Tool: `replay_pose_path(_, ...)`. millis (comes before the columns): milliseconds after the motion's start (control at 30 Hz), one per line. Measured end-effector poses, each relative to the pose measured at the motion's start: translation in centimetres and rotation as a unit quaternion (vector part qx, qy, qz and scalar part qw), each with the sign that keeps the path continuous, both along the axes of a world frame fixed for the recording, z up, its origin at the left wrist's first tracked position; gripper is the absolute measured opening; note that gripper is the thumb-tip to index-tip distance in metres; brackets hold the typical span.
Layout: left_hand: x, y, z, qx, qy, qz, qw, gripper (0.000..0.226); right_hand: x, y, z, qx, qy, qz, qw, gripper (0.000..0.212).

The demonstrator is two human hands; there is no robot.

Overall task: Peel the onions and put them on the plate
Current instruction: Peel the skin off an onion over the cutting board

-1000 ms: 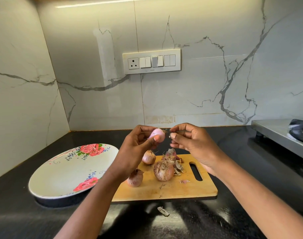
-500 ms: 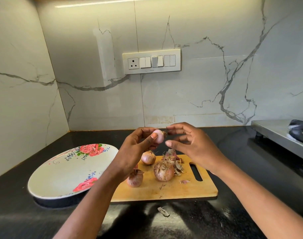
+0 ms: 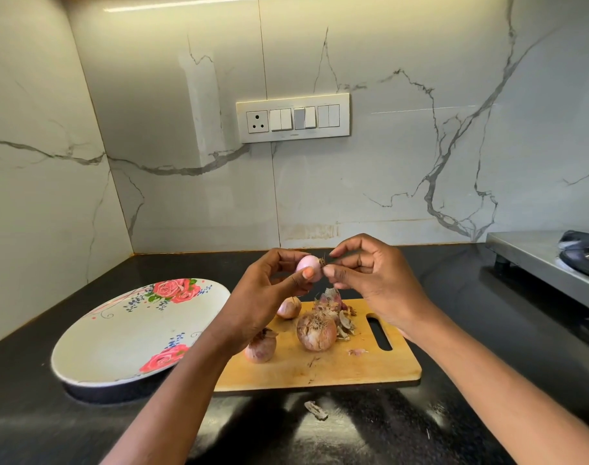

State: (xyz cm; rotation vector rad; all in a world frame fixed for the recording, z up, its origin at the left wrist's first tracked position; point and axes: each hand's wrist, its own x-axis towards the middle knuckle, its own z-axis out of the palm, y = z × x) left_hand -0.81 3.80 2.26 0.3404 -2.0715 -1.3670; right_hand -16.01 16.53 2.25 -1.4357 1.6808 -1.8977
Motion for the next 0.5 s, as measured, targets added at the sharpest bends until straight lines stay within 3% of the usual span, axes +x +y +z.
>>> replay_pose_path(333,0.2,-0.8,-0.1,0.063,0.018,-0.009,0.998,0.042,-0.6,0.3,0.6,0.036,0.026,-0.004,0.999,0.013)
replay_pose_path(500,0.1,-0.7,-0.1,0.048,0.006,0.001,0.999,0.045,-1.1,0.6,-0.5,0.168,0.190,-0.056,0.966,0.008)
